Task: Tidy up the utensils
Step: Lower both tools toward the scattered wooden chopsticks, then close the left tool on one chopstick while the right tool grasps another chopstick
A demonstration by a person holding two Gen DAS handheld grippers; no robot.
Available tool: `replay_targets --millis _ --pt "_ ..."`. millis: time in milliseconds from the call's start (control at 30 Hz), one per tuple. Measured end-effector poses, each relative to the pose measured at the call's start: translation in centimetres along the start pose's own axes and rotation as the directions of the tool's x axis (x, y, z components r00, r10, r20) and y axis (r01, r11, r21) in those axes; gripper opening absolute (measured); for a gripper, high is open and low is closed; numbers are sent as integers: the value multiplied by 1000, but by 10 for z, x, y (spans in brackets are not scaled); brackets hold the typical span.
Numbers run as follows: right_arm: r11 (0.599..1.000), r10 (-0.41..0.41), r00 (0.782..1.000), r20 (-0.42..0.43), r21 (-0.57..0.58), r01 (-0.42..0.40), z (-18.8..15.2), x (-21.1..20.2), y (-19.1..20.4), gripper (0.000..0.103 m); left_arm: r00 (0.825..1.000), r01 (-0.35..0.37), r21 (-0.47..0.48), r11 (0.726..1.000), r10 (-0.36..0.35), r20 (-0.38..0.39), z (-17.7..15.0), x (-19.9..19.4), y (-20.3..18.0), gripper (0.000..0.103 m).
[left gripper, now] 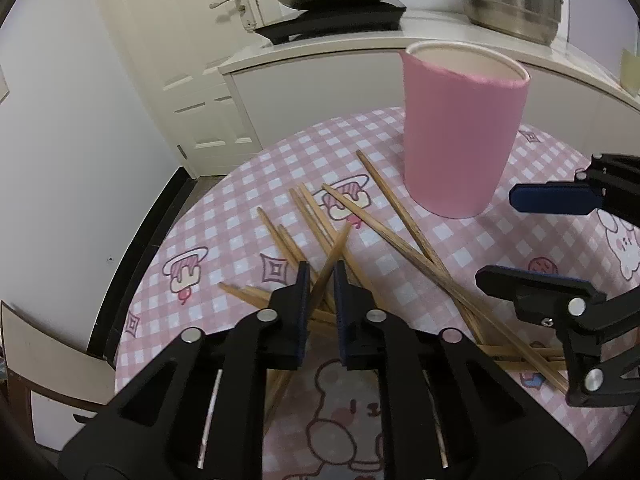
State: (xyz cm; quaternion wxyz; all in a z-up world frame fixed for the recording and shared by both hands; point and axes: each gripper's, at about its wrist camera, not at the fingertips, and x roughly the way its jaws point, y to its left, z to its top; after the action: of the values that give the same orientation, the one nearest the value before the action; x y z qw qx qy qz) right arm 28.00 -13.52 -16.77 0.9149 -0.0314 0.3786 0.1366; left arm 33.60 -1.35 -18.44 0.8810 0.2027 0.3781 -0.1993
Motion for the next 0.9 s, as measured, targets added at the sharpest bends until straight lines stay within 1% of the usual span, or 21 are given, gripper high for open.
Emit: replay_targets --millis 100,300,367,433,533,633,700,767,833,900 --pt "1000 3 1000 -3 -7 -3 2 1 5 53 1000 -12 -27 1000 12 4 -1 -6 7 10" --pt "1000 11 1000 -9 -25 -11 5 2 17 53 999 -24 -99 995 28 35 -4 -30 27 9" --pt "999 19 1000 -10 -33 -19 8 3 22 53 998 -32 -140 990 39 44 -5 -39 38 9" --pt "998 46 999 -18 -35 -47 13 6 29 53 998 -27 -181 983 36 45 -5 -46 48 7" --pt "995 91 995 -45 -34 -93 19 14 38 52 998 -14 -257 966 29 53 -8 -59 64 6" --pt "992 107 991 -76 -53 -111 26 26 46 40 998 1 -294 956 19 66 -11 -67 73 6" --pt "991 108 990 -95 -70 -115 31 36 51 31 997 -4 -319 948 28 69 -15 -71 78 6" --pt "988 115 987 -114 -87 -125 37 44 55 26 997 -4 -347 938 31 74 -19 -75 83 6" --pt "985 127 983 -132 -102 -141 42 52 58 23 996 1 -373 928 32 82 -23 -78 88 6" --pt "983 110 982 -156 -128 -130 48 62 62 23 995 0 -392 920 39 91 -25 -82 93 6"
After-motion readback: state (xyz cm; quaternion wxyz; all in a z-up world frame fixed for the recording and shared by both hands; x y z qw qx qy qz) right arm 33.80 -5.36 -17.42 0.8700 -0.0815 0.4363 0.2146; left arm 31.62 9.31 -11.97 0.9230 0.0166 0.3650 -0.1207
